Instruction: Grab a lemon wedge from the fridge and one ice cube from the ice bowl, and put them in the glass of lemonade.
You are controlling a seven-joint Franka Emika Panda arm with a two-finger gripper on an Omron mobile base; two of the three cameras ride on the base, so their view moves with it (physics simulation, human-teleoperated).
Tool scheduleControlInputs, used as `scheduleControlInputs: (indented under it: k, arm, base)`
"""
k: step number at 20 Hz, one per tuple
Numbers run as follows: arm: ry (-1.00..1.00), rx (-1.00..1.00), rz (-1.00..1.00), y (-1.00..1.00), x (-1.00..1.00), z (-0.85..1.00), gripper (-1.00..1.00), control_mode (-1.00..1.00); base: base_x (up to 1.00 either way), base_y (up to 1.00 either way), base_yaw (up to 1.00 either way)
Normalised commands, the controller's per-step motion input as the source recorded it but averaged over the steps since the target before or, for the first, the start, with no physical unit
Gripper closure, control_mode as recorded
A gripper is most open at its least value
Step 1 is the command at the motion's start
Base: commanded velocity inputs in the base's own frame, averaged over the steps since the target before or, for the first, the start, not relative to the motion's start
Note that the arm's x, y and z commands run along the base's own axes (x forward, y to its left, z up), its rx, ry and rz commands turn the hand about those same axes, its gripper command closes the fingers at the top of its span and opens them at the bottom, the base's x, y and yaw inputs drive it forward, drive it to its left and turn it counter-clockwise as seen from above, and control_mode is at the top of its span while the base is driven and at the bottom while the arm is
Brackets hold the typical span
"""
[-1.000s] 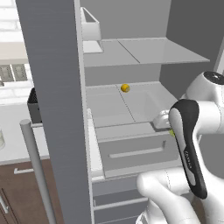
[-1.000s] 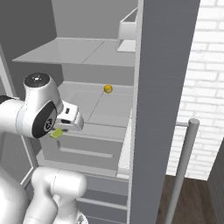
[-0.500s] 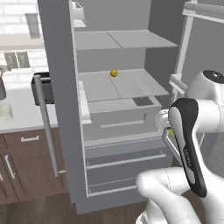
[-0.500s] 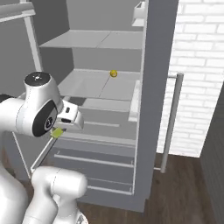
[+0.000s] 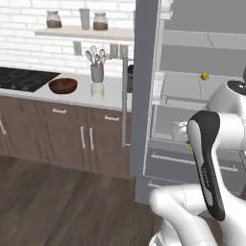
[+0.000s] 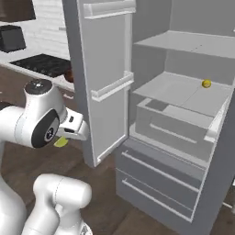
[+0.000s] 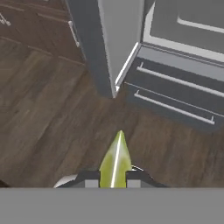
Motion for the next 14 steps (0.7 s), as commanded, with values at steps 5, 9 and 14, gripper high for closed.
scheduleControlInputs:
  k: [5,9,14]
  arm:
    - [0.00,0.00,0.00,0.00,0.00,0.00,1.00,1.00]
    - [0.00,0.00,0.00,0.00,0.00,0.00,1.00,1.00]
    - [0.00,0.00,0.00,0.00,0.00,0.00,1.00,1.00]
  base:
    - [0.01,0.13,1.00]
    - [0.07,0.35,0.89]
    - [0.59,0.16,0.76]
